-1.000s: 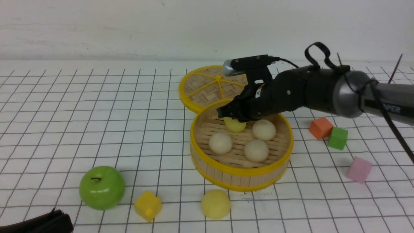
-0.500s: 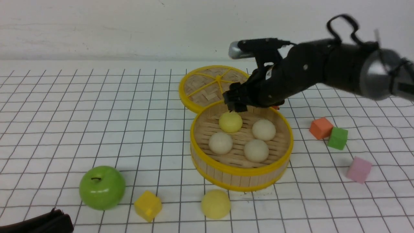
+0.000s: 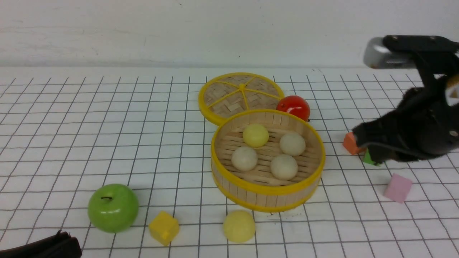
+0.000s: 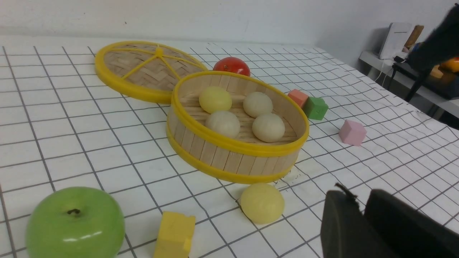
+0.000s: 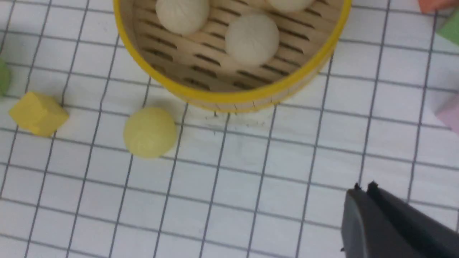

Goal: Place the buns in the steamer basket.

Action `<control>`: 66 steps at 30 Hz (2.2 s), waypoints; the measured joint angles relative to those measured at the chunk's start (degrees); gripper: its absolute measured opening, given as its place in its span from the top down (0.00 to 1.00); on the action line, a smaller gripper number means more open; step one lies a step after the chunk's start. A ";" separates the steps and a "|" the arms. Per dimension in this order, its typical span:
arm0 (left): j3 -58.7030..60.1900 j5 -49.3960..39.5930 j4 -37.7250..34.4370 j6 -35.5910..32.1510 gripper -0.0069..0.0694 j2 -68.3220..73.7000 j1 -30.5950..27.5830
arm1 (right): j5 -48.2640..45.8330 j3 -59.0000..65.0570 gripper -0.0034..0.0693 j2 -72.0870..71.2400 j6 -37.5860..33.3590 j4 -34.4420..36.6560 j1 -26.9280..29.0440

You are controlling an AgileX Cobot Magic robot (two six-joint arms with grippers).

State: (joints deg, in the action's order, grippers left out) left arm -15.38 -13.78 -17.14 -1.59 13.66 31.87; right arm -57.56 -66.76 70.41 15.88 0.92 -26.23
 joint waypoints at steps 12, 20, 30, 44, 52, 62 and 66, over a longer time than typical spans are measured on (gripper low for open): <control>0.00 -0.05 0.00 0.00 0.77 0.00 0.00 | -13.56 1.37 0.98 -9.16 0.25 -0.20 0.00; 0.00 -0.05 0.00 0.00 0.76 0.00 0.00 | 4.69 22.01 0.98 -30.53 -7.31 -0.56 9.05; 0.00 -0.25 0.00 0.00 0.74 0.00 0.00 | 31.46 64.70 0.98 -68.62 -13.96 0.35 21.25; 0.00 -1.13 0.00 0.00 0.73 -0.07 0.00 | 34.42 67.58 0.97 -71.04 -13.96 4.17 21.63; 0.00 -1.13 0.00 0.00 0.72 -0.07 0.00 | 34.49 67.65 0.97 -71.04 -13.96 4.17 21.63; 0.37 -0.02 1.30 -0.13 0.71 -0.09 0.00 | 34.50 67.65 0.96 -71.04 -13.96 4.29 21.63; 3.09 7.22 5.06 0.25 0.72 -1.12 -2.89 | 34.50 67.65 0.95 -71.04 -13.96 4.29 21.63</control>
State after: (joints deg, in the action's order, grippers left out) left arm -12.29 -6.55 -12.08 -1.33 12.55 28.98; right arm -23.06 0.89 -0.63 1.92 5.21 -4.60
